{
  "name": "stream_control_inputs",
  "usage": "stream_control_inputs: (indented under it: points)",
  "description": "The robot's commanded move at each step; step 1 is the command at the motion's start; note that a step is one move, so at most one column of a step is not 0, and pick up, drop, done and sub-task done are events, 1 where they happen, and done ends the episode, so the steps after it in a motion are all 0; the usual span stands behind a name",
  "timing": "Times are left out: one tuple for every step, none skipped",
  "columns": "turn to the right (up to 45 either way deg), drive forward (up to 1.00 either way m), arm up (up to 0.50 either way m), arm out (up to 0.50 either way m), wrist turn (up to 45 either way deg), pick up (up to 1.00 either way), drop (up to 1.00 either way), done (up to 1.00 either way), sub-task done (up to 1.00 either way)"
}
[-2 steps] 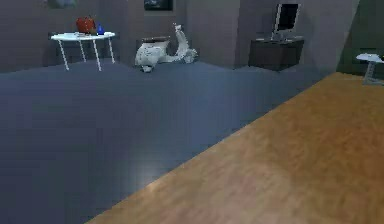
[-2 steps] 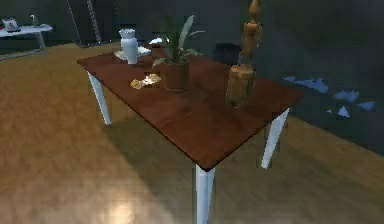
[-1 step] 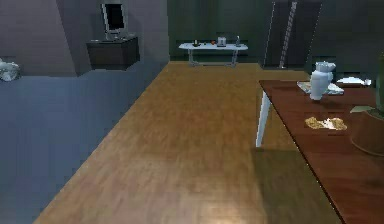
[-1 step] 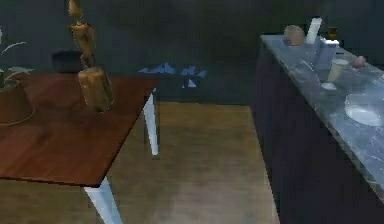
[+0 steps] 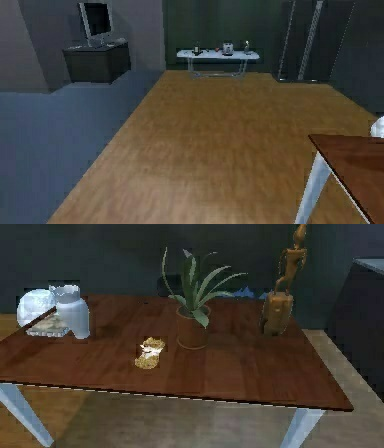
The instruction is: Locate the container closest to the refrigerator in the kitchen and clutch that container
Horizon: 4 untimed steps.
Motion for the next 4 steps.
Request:
stream_control_inputs:
  points:
    - [3.0,0.0,0.0,0.0,0.0,0.0,0.0,0.0,0.0]
    - [0.0,1.0,0.0,0.0,0.0,0.0,0.0,0.0,0.0]
    - [0.0,0.3,0.0,0.0,0.0,0.0,0.0,0.0,0.0]
    - [21.0,0.0,0.0,0.0,0.0,0.0,0.0,0.0,0.0]
